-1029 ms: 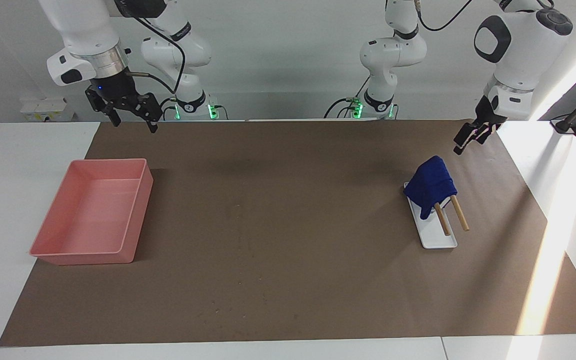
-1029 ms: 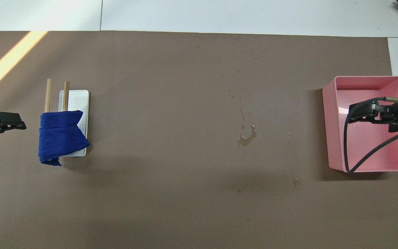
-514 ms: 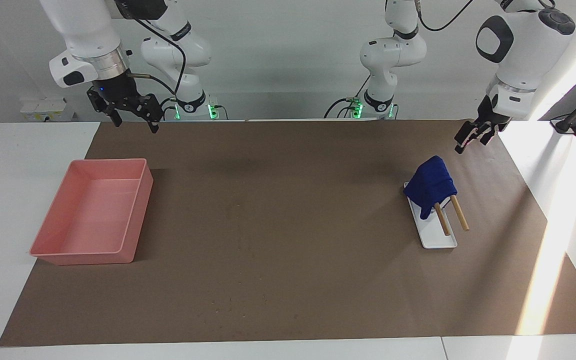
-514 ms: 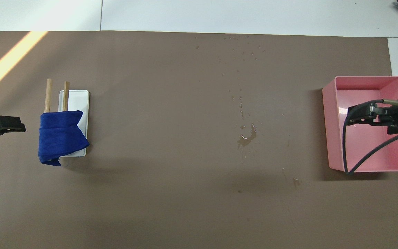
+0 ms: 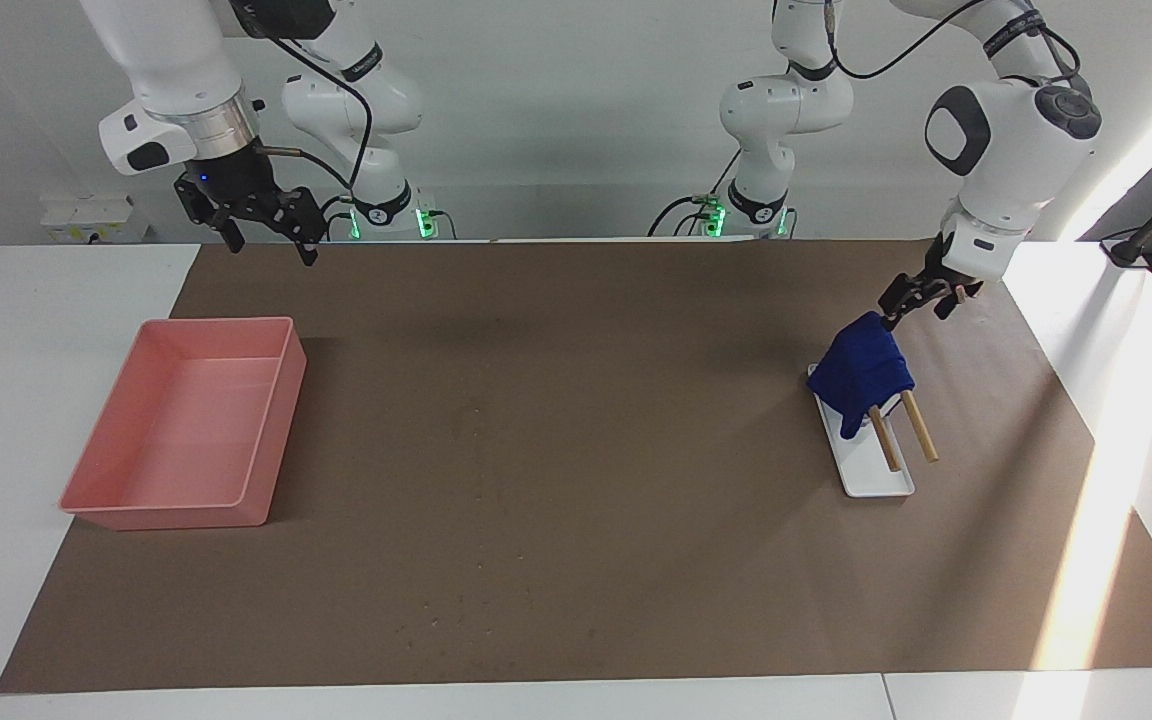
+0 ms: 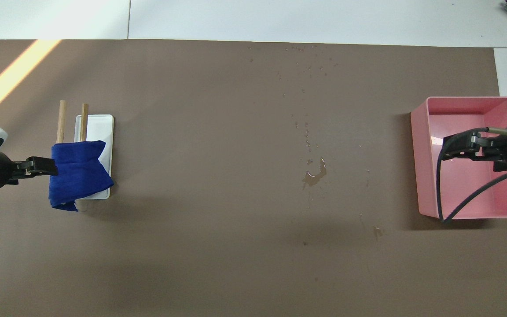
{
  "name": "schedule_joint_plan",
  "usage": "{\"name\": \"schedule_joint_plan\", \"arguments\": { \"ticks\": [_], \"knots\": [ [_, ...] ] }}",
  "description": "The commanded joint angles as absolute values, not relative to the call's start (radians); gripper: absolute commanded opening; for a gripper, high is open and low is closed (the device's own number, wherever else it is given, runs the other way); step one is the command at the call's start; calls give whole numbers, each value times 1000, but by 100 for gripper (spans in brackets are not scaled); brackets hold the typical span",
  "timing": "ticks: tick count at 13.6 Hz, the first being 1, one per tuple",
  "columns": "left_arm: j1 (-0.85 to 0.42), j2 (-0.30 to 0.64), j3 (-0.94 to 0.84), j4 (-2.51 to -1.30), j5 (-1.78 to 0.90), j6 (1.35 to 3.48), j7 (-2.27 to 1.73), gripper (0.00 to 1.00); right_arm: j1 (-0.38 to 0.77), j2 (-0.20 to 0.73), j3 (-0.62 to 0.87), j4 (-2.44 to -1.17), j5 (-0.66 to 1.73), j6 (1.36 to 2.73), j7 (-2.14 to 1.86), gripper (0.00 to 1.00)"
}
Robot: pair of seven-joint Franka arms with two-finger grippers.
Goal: Wipe water with towel using both arms
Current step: 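Grasp the blue cloth edge with the left gripper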
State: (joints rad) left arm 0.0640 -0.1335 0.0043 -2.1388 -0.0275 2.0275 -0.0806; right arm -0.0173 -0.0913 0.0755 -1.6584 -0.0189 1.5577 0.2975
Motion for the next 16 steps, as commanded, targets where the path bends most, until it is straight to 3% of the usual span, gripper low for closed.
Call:
{"name": "schedule_joint_plan", "arguments": {
  "ticks": [1, 6, 12, 16],
  "knots": [
    [43, -115, 12, -2154, -15, 2072, -77, 91, -25, -124, 77, -1706, -2, 1597, 276, 100],
    [44, -101, 12, -2218, -15, 2160, -43, 90, -25, -130, 77, -1713, -2, 1597, 276, 100],
    [43, -101, 12, -2220, -15, 2151, -29, 48, -25, -133, 77, -1720, -2, 1597, 276, 100],
    [29, -100, 12, -2214, -15, 2137, -40, 30, -28, -140, 77, -1733, -2, 1598, 275, 100]
  ]
}}
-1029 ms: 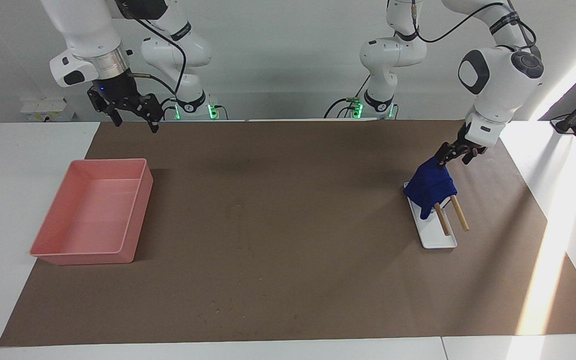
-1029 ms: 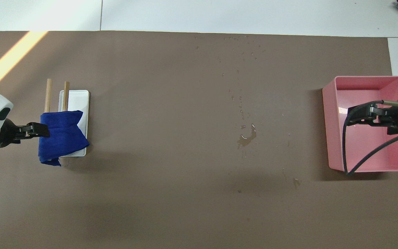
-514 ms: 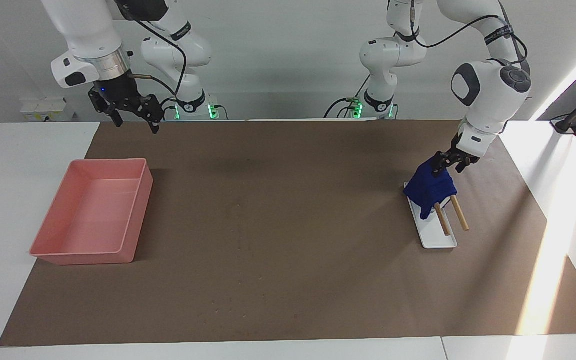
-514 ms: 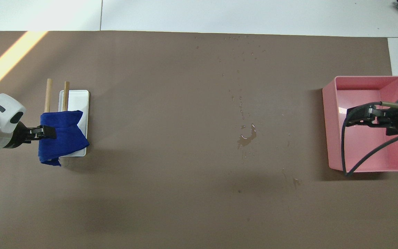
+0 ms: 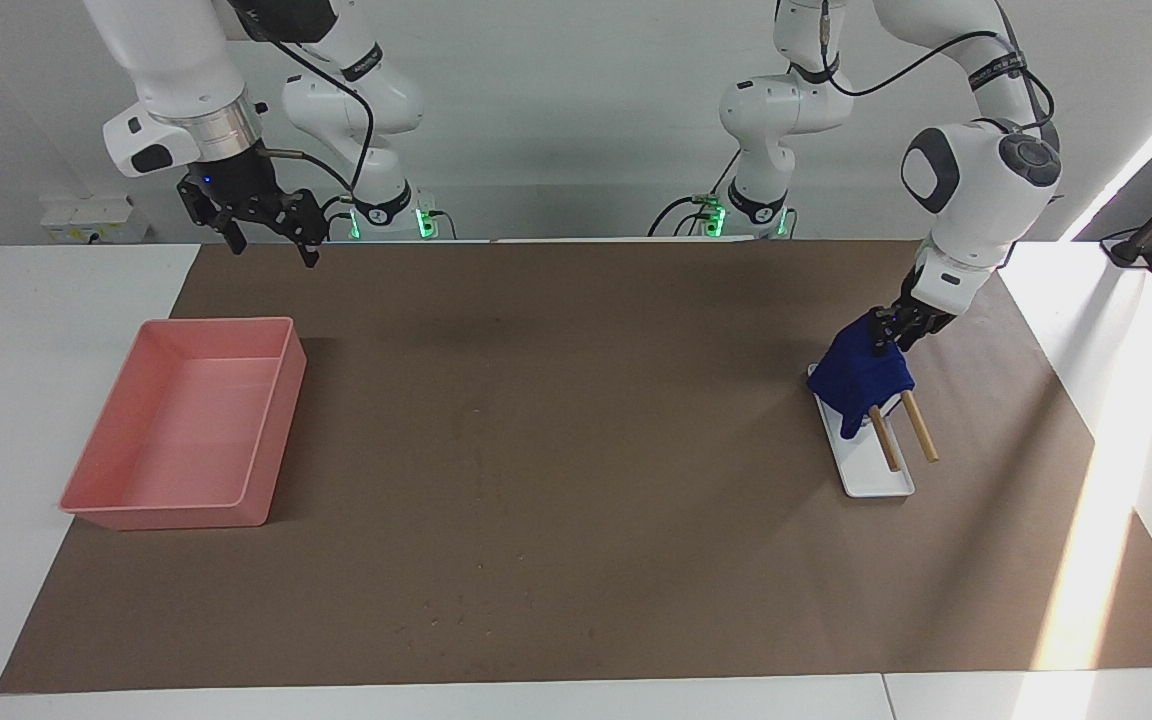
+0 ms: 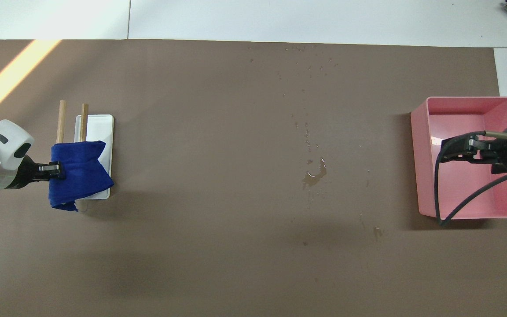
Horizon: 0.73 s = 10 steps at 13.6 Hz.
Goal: Wipe water with towel using both arms
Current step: 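Grasp the blue cloth edge with the left gripper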
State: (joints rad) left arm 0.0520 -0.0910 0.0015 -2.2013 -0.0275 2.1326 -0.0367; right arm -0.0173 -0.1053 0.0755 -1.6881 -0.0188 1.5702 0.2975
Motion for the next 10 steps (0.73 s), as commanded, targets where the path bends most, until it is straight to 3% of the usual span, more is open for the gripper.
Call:
{"name": "schedule_joint_plan", "arguments": {
  "ticks": [1, 3, 7, 8, 9, 10],
  "knots": [
    [29, -100, 12, -2210, -15, 2131, -41, 25, -28, -140, 77, -1733, 0, 1598, 275, 100],
    [29, -100, 12, -2210, -15, 2126, -46, 17, -28, -140, 77, -1736, -2, 1598, 275, 100],
    [28, -84, 11, -2154, -15, 2060, -57, 17, -28, -141, 77, -1736, 0, 1598, 275, 100],
    [28, -74, 11, -2126, -15, 2034, -57, 22, -29, -141, 77, -1736, -2, 1598, 275, 100],
    [28, -74, 11, -2122, -15, 2026, -57, 40, -29, -143, 77, -1738, -2, 1598, 275, 100],
    [28, -74, 11, -2121, -15, 2029, -55, 50, -29, -143, 77, -1738, -2, 1598, 275, 100]
  ]
}}
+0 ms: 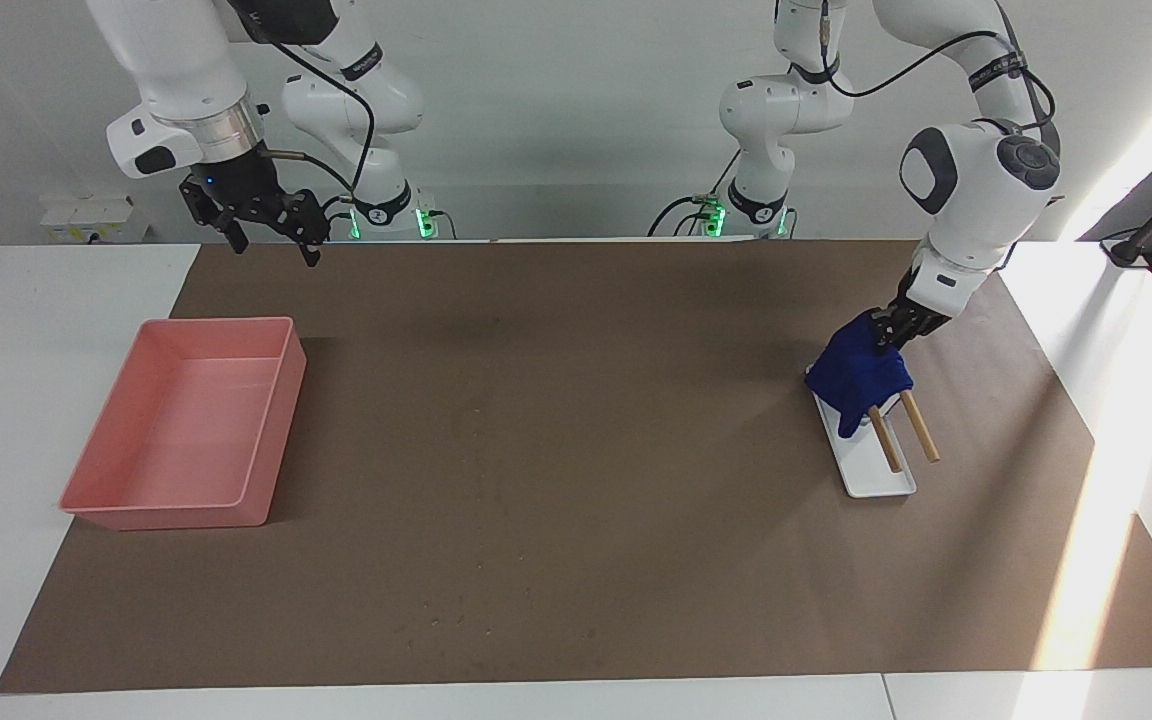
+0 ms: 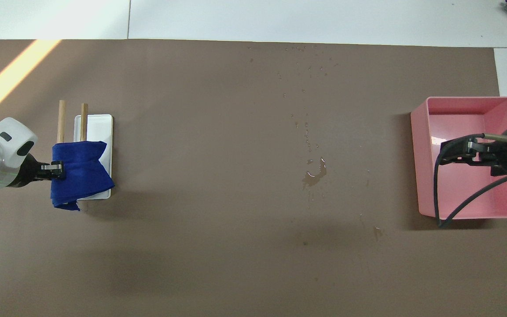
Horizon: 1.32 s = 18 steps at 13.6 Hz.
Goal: Wipe water with towel using both arms
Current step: 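Grasp the blue cloth edge with the left gripper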
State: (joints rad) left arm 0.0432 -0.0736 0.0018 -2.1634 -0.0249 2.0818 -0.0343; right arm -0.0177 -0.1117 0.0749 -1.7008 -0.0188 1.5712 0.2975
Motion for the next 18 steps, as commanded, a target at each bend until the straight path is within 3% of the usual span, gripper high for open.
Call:
{"name": "schedule_joint_plan", "arguments": {
  "ticks": [1, 6, 10, 18],
  "knots": [
    [28, -74, 11, -2121, -15, 2029, -55, 54, -29, -143, 77, -1738, -2, 1598, 275, 100],
    [28, -77, 9, -2134, -15, 2039, -57, 55, -29, -144, 77, -1741, 0, 1606, 275, 100],
    [6, -78, 9, -2141, -15, 2040, -78, 29, -29, -144, 77, -1741, -2, 1606, 273, 100],
    [8, -84, 11, -2155, -9, 2059, -72, 22, -29, -144, 77, -1741, 0, 1608, 273, 100]
  ]
}}
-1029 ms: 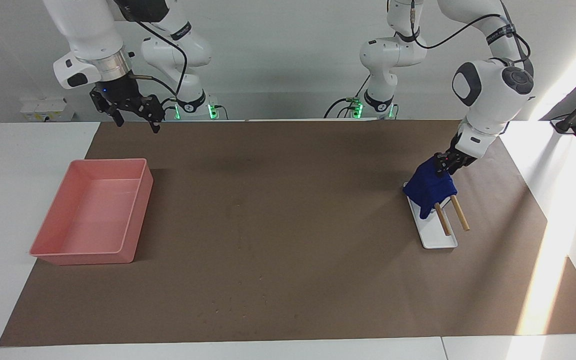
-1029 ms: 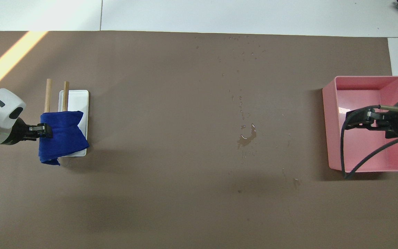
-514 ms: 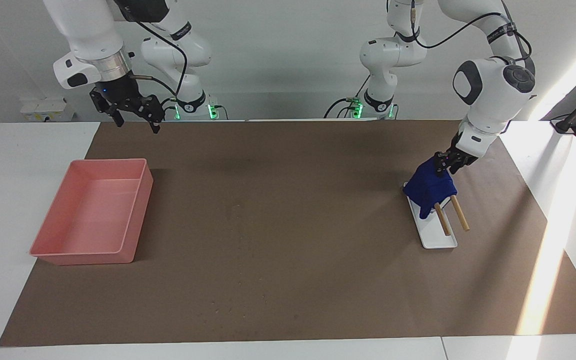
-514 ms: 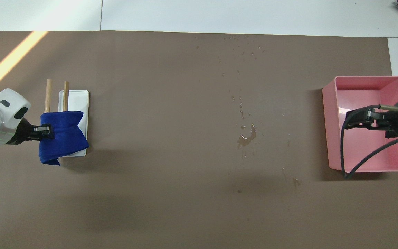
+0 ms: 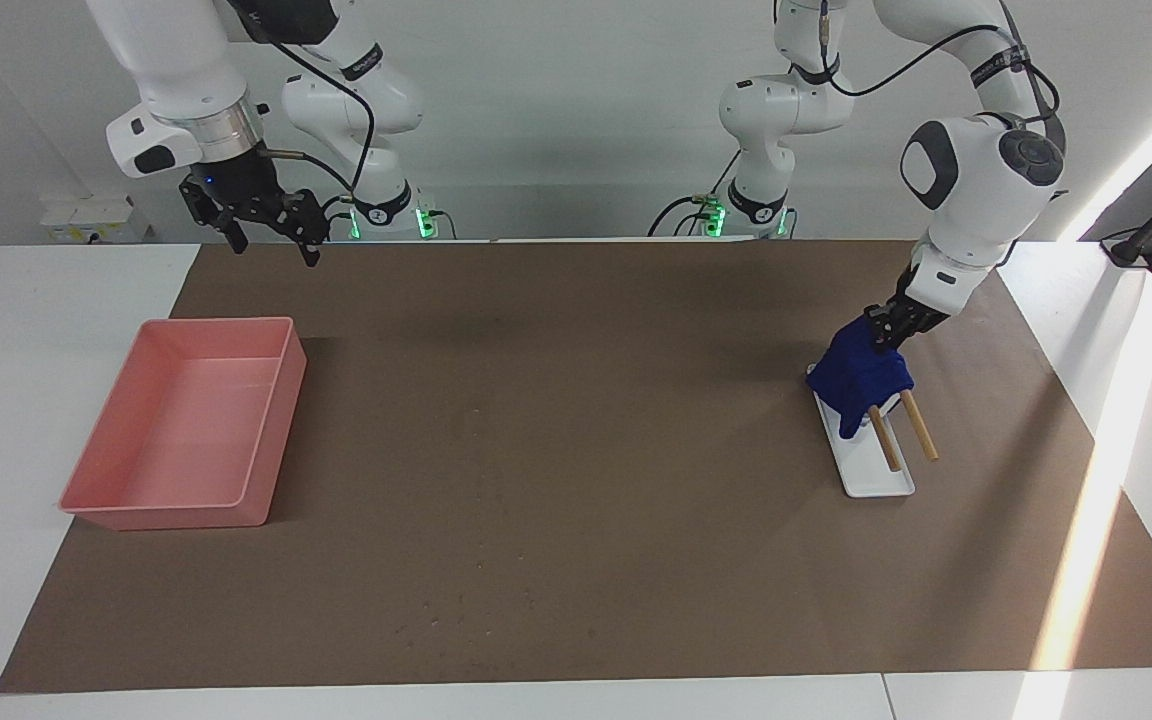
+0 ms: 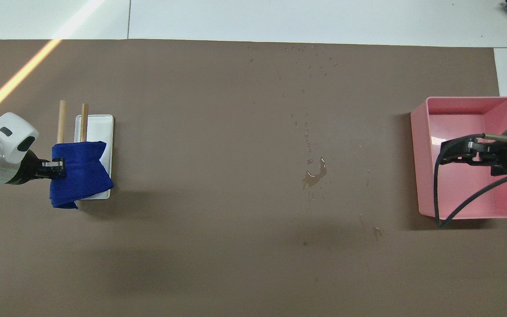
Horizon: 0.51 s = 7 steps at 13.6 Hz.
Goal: Wipe water with towel using both arms
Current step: 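Grasp the blue cloth edge with the left gripper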
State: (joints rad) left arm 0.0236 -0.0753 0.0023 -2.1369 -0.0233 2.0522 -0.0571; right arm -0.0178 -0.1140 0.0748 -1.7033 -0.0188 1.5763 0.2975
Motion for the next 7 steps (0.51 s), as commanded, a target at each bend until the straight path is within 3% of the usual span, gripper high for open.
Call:
{"name": "schedule_joint_plan", "arguments": {
  "ticks": [1, 2, 3, 6, 7],
  "knots": [
    [8, -86, 11, -2161, -9, 2068, -71, 22, -29, -144, 77, -1741, -2, 1608, 275, 100],
    [11, -84, 11, -2161, -9, 2075, -68, 33, -29, -144, 77, -1741, 0, 1608, 275, 100],
    [11, -83, 11, -2161, -8, 2082, -67, 50, -29, -144, 77, -1741, 0, 1608, 275, 100],
    [12, -80, 11, -2161, 26, 2109, -67, 64, -29, -144, 77, -1741, 0, 1608, 275, 100],
    [12, -81, 11, -2161, 38, 2109, -67, 64, -29, -144, 77, -1741, 0, 1608, 275, 100]
  ]
}}
